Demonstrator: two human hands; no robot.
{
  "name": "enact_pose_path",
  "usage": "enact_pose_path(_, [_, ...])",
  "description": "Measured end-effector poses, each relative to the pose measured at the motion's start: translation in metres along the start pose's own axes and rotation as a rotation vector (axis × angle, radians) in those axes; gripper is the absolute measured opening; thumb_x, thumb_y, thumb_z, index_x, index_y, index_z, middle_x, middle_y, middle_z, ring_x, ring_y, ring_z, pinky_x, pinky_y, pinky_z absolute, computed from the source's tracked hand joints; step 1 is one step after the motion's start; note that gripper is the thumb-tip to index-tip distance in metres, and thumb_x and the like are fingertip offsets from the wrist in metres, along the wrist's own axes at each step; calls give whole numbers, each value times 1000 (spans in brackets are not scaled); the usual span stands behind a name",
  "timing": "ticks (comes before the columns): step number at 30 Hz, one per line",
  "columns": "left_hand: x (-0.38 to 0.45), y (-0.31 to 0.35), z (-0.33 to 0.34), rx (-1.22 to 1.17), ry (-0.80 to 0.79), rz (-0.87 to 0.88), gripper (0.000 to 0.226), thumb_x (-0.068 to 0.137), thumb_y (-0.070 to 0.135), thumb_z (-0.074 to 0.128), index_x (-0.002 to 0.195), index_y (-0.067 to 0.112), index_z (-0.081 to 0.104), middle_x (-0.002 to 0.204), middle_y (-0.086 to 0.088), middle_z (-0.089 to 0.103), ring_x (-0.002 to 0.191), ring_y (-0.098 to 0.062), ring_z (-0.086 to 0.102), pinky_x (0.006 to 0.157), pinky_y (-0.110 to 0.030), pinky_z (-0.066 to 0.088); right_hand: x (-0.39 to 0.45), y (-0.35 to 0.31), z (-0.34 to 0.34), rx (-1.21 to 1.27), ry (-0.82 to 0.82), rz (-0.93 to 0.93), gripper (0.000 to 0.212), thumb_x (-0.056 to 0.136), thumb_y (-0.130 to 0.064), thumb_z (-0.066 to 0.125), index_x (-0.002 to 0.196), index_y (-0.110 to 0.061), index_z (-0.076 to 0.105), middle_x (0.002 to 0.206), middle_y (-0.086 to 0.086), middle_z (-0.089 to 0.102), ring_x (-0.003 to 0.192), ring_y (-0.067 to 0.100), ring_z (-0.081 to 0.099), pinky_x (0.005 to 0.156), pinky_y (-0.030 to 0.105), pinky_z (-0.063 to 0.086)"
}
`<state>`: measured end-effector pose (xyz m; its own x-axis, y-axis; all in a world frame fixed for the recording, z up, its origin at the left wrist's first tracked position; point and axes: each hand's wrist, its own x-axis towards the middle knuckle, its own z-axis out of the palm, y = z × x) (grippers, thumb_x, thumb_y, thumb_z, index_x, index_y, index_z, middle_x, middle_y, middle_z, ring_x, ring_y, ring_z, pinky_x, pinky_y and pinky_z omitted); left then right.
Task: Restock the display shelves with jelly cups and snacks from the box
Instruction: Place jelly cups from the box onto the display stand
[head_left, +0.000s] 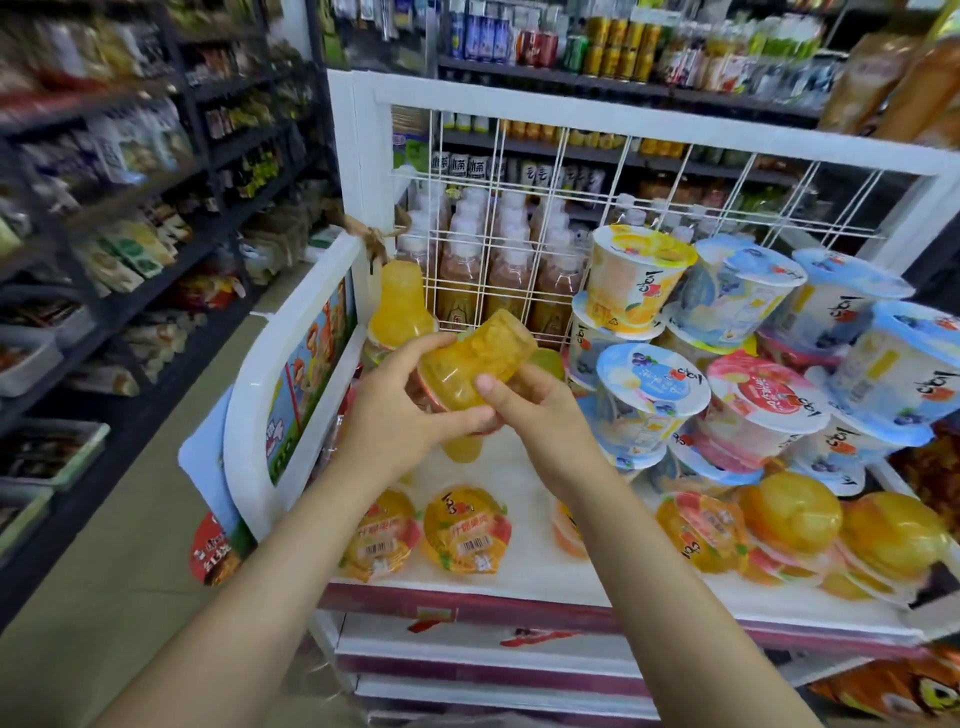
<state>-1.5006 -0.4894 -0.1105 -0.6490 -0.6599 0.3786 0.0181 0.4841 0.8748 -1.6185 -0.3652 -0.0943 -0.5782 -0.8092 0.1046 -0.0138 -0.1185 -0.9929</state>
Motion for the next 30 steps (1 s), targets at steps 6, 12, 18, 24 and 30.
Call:
enact_pose_path(6, [9, -15, -8, 178, -142, -102, 111, 65, 67, 78, 155, 42, 17, 161, 11, 28, 145, -12, 31, 117, -44, 32, 35, 9, 0, -198, 177, -112, 24, 87, -26, 76, 108, -15, 74, 99, 2, 77, 93, 18, 73, 84, 36, 59])
enact_pose_path(12, [4, -45, 3, 875, -293, -29, 83, 86, 83, 15, 156, 38, 18, 166, 0, 14, 153, -21, 5, 124, -48, -2, 101, 31, -4, -697, 355, -156, 48, 84, -43, 75, 122, -15, 67, 115, 6, 61, 107, 20, 58, 93, 35, 48])
enact_pose_path(18, [2, -55, 8, 957, -246, 45, 73, 90, 76, 9, 154, 44, 23, 162, -4, 27, 151, -28, 11, 122, -51, 1, 105, 49, -8, -760, 172, -120, 61, 89, -36, 71, 143, -20, 50, 137, 6, 55, 126, 20, 50, 101, 34, 45])
enact_pose_path(24, [1, -57, 10, 989, -241, 62, 64, 94, 71, 12, 153, 48, 23, 162, -6, 28, 151, -31, 11, 122, -53, 3, 98, 51, -6, -732, 226, -80, 67, 86, -33, 75, 146, -27, 46, 138, 12, 51, 131, 22, 41, 90, 20, 32])
enact_pose_path(30, [1, -55, 9, 993, -261, 54, 68, 91, 72, 7, 153, 48, 20, 163, -6, 25, 151, -30, 8, 121, -53, 0, 77, 53, -2, -645, 310, 47, 81, 84, -53, 71, 149, -17, 39, 144, 10, 50, 134, 24, 45, 110, 44, 41])
